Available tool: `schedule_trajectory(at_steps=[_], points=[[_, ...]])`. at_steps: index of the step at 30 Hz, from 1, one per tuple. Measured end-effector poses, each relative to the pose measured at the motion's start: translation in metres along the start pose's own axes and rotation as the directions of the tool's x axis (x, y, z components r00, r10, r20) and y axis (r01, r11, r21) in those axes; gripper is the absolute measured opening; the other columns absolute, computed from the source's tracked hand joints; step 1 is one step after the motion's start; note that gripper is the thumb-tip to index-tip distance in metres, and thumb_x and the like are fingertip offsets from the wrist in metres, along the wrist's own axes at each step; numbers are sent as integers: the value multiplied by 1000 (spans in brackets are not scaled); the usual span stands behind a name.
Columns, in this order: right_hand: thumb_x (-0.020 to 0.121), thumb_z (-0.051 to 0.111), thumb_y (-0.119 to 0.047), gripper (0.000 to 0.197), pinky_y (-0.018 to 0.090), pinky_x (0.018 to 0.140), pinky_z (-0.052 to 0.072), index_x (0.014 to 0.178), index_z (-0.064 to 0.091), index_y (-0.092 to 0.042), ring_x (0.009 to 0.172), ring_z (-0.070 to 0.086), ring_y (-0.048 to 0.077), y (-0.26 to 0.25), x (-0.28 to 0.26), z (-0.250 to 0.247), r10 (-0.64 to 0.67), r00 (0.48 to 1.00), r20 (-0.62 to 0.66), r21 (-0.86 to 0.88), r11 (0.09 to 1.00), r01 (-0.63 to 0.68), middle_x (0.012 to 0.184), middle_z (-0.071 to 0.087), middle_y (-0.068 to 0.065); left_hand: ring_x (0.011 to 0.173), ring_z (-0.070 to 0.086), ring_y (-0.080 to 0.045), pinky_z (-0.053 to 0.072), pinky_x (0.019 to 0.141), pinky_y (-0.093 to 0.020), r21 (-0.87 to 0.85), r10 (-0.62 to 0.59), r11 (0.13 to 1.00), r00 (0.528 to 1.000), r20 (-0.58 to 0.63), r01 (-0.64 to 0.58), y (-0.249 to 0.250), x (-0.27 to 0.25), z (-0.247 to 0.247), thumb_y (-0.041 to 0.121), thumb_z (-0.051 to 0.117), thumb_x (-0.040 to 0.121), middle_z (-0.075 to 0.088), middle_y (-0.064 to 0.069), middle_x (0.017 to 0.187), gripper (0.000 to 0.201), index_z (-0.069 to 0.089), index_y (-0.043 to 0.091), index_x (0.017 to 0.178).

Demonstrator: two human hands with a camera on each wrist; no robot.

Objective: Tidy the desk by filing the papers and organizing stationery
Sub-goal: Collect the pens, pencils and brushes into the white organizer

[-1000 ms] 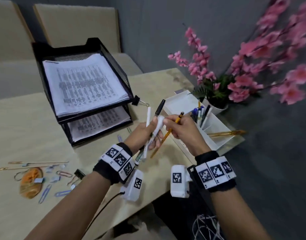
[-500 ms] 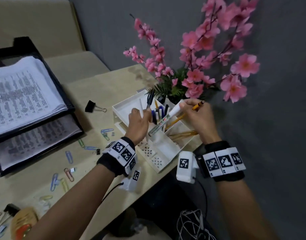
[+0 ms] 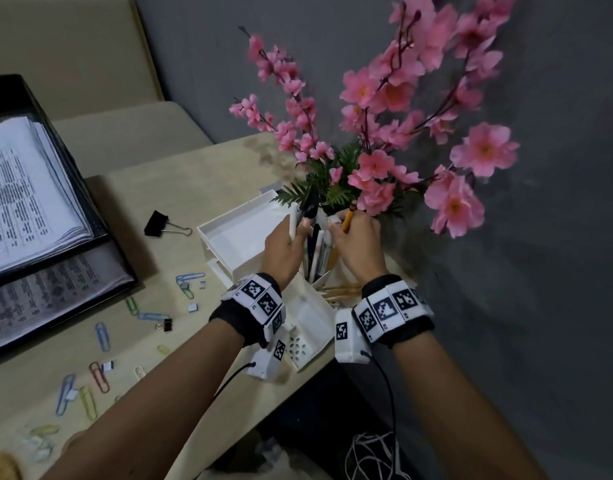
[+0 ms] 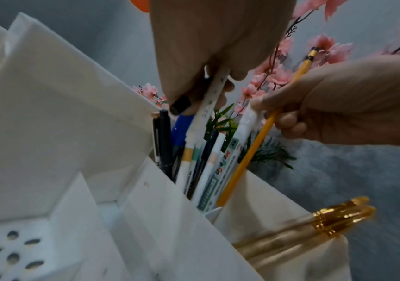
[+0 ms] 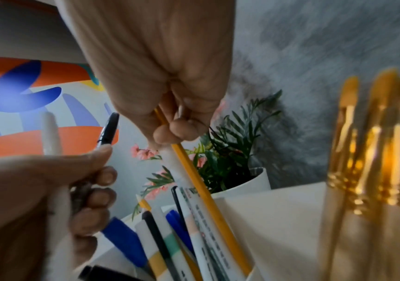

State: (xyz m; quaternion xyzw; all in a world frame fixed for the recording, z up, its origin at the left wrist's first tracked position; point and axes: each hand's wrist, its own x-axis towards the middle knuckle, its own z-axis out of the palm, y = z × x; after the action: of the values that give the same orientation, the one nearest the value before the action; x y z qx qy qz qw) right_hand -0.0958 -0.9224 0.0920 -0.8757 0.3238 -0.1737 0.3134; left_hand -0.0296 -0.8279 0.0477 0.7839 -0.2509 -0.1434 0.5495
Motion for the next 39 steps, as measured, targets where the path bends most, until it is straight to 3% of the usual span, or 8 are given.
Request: schedule_trajectory(at_steps=[6,11,17,20,25,30,32,39], points=[[88,57,-14,12,36,83,48,91,63,-4,90,61,29,-3,16,-3,-19,1000,-14,113,993,21,84,62,12,73,42,-21,29,57,-29,40,-26,999,999,-37,27,-5,4,-2,34,38,98,39,2,69,30,39,7,85],[90,56,-16,11,29,67,48,81,57,-12,61,60,10,18,9,15,91,971,223,45,994,-103,69,59,6,69,43,-23,28,61,-27,123,8,992,1000,-20,-6,-3,4,-1,27,42,97,44,-4,73,24,32,8,88],[87,60,-29,24,23,78,41,101,60,-11,94,55,14,4,12,-1,7,998,-64,249,968,9,106,59,9,75,55,-34,31,60,-28,184,71,980,997,5,-71,1,2,1,21,46,96,59,-19,87,19,31,9,91],[87,61,-17,10,10,62,42,85,63,-8,69,55,4,-13,7,-7,-53,997,60,409,912,24,86,61,7,81,58,-36,28,58,-28,189,106,976,994,31,-110,7,-2,6,17,48,94,63,-22,94,18,39,2,100],[83,63,-3,21,16,53,39,69,58,-18,55,50,7,-7,10,-3,9,986,169,474,876,-89,64,56,-1,79,55,-33,26,59,-27,222,112,968,993,44,-119,14,-7,11,9,45,92,59,-19,88,23,41,-3,111],[84,58,4,23,13,49,45,73,56,-16,45,52,-2,-7,13,-17,44,995,90,553,829,-87,62,56,2,73,51,-30,22,59,-27,175,92,980,996,1,-91,11,-7,13,17,48,93,53,-4,77,17,36,7,98],[83,61,0,20,13,50,46,73,56,-17,47,53,1,-10,14,-20,33,994,105,538,839,-85,62,57,1,74,50,-31,22,58,-28,191,113,975,994,11,-113,9,-8,13,14,44,95,54,-14,83,17,38,1,103],[75,71,-1,20,31,70,50,76,56,-15,70,59,18,-15,12,-12,25,961,275,457,876,-154,69,62,3,54,36,1,34,46,-7,150,111,982,993,32,-115,10,-6,19,14,53,91,37,10,63,28,25,9,93]])
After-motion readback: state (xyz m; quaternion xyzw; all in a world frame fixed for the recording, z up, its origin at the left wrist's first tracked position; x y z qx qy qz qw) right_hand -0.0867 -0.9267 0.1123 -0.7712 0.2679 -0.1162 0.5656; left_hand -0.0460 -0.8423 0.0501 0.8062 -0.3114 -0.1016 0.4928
